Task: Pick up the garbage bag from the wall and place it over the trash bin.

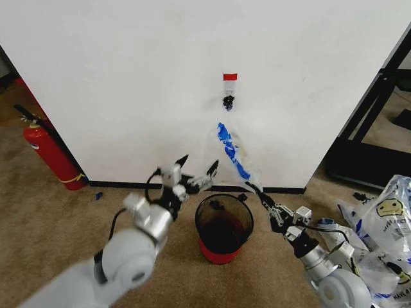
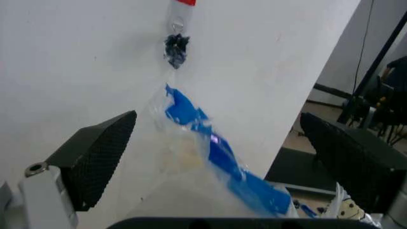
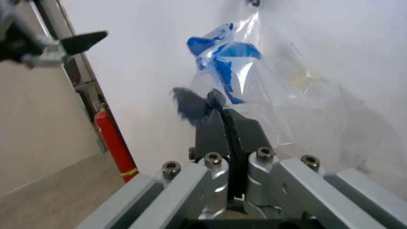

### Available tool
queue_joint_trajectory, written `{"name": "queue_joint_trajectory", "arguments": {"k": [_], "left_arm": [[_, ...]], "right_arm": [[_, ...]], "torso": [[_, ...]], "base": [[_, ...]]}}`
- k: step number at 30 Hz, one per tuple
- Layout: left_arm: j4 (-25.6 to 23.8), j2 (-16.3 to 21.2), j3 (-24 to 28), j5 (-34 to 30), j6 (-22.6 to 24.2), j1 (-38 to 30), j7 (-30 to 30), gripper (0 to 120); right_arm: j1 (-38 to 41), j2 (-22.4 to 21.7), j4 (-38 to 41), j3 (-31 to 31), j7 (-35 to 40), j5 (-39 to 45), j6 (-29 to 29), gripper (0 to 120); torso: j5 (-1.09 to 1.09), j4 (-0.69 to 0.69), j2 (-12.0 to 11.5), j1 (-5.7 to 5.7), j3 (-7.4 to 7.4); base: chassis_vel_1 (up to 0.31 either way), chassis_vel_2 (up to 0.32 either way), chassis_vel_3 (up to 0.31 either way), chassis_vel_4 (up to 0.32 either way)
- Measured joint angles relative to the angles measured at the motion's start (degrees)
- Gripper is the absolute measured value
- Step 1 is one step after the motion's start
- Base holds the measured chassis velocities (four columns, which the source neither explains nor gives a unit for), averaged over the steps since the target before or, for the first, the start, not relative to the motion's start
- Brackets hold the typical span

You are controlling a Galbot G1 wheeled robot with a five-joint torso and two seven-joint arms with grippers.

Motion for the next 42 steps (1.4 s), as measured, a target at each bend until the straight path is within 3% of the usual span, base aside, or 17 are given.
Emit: {"name": "queue_joint_trajectory", "arguments": {"k": [4,9,22,26,29,34,36,40,42], "left_arm": [[5.3,-3.2,3.9,-15.8,7.3,-12.9,-4.5,98],[9.2,-5.2,8.2,-22.9,12.0,-19.3,-7.6,97],[14.7,-8.7,10.0,-29.3,14.6,-22.2,-9.6,90],[14.7,-8.5,9.5,-29.6,14.6,-21.4,-9.6,75],[14.6,-8.5,9.5,-29.6,14.5,-21.2,-9.5,70],[14.4,-8.8,9.7,-29.2,14.2,-21.0,-9.0,46],[14.4,-8.8,9.8,-29.2,14.2,-21.0,-8.9,45],[14.4,-8.8,9.8,-28.9,13.8,-20.9,-8.6,25],[14.4,-8.8,9.8,-28.9,13.8,-20.9,-8.6,23]], "right_arm": [[-0.2,-0.3,-0.8,0.5,-0.6,-0.8,0.6,0],[-0.3,-0.6,-0.8,1.0,-0.6,-0.7,0.7,0],[-1.2,-1.3,0.1,2.3,-0.8,0.4,0.7,0],[-1.3,-1.4,0.1,2.4,-0.8,0.6,0.6,0],[-1.3,-1.4,0.1,2.4,-0.8,0.6,0.6,0],[-1.2,-1.5,0.0,2.4,-0.7,0.6,0.5,0],[-1.2,-1.6,0.0,2.4,-0.7,0.6,0.5,0],[-1.2,-1.7,-0.1,2.6,-0.6,0.9,0.5,0],[-1.2,-1.8,-0.2,2.6,-0.5,0.9,0.5,0]], "torso": [[0.00,-0.01,0.0,0.00,0.00],[0.01,-0.02,0.0,0.00,-0.01],[-0.01,0.00,0.0,0.00,-0.01],[-0.01,0.00,0.0,0.00,-0.01],[-0.01,0.00,0.0,0.00,-0.01],[-0.01,0.00,0.0,0.00,-0.01],[-0.01,0.00,0.0,0.00,-0.01],[-0.01,0.00,0.0,0.00,-0.01],[-0.01,0.00,0.0,0.00,-0.01]], "base": [[0.000,0.000,0.000,0.000],[0.000,0.000,0.000,0.000],[0.000,0.000,0.000,0.000],[0.000,0.000,0.000,0.000],[0.000,0.000,0.000,0.000],[0.000,0.000,0.000,0.000],[0.000,0.000,0.000,0.000],[0.000,0.000,0.000,0.000],[0.000,0.000,0.000,0.000]]}}
